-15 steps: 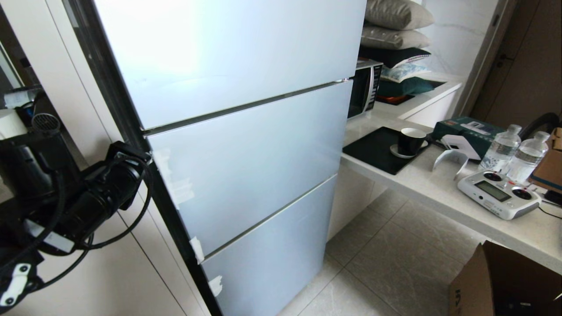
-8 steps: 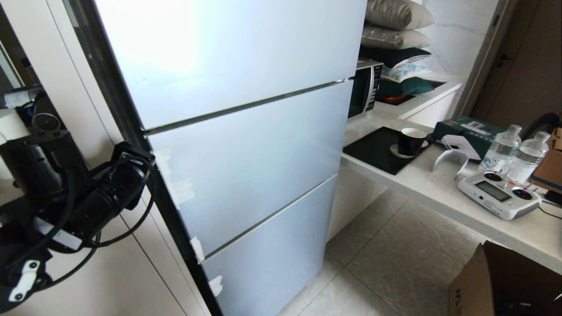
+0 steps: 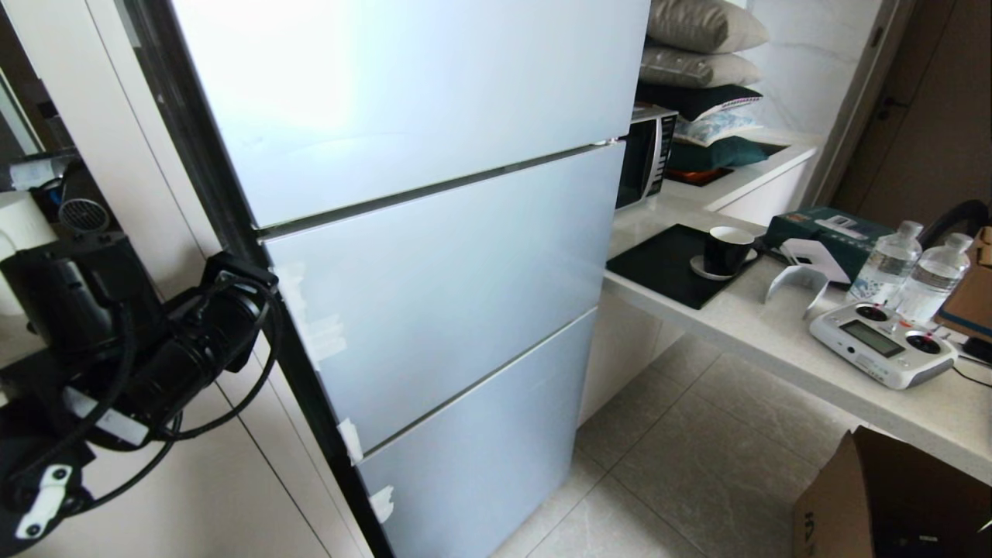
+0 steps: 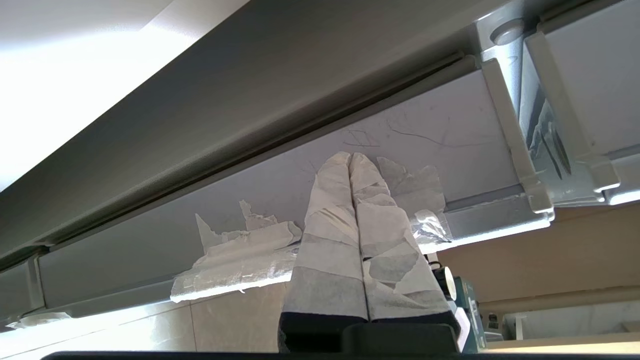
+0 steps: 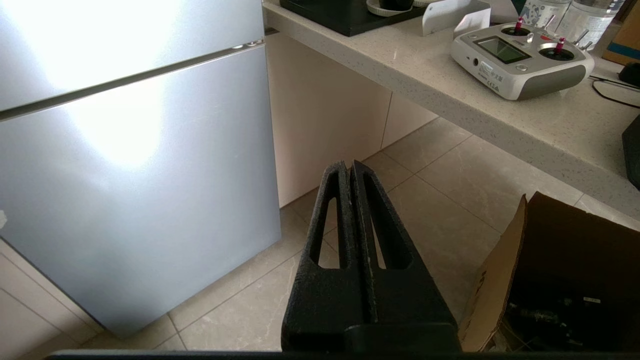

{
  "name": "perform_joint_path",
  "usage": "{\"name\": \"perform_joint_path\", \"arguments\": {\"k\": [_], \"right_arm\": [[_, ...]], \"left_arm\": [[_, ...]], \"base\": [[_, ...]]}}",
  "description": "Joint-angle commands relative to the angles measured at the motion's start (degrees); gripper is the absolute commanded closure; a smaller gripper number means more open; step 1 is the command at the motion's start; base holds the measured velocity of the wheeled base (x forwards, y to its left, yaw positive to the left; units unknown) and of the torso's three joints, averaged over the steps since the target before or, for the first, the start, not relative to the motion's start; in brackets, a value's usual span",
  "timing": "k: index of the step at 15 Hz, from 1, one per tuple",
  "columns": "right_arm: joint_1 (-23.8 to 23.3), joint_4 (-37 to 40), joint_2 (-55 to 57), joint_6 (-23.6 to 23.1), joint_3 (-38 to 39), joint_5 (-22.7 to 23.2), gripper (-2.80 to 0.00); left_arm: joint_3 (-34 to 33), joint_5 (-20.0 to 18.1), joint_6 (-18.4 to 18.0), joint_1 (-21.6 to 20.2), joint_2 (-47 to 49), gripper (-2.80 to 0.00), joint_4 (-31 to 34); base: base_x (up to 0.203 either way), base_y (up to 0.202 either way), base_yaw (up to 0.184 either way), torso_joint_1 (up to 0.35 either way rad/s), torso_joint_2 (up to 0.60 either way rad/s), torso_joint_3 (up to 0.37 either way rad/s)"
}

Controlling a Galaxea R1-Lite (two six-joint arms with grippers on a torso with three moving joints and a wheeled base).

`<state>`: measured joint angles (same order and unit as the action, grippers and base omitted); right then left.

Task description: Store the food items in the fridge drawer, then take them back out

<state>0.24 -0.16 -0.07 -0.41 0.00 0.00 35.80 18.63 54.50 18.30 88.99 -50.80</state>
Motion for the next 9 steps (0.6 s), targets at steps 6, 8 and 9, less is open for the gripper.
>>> {"name": "perform_joint_path", "arguments": {"k": [6,8,9], "right_arm": [[0.02,-0.02,-0.01,-0.02,0.0,0.0,0.0],[0.02,-0.02,-0.01,-0.02,0.0,0.0,0.0],[0.02,-0.02,-0.01,-0.02,0.0,0.0,0.0]], "left_arm": [[-2.3,-0.06,-0.18,1.57,-1.87,0.0,-0.09],[-2.87,0.09,-0.18,1.65,-2.06,0.0,-0.09],[-3.39,0.09,-0.25,1.73,-2.45,0.0,-0.09]], "base": [[0.0,0.0,0.0,0.0,0.0,0.0],[0.0,0.0,0.0,0.0,0.0,0.0],[0.0,0.0,0.0,0.0,0.0,0.0]]}}
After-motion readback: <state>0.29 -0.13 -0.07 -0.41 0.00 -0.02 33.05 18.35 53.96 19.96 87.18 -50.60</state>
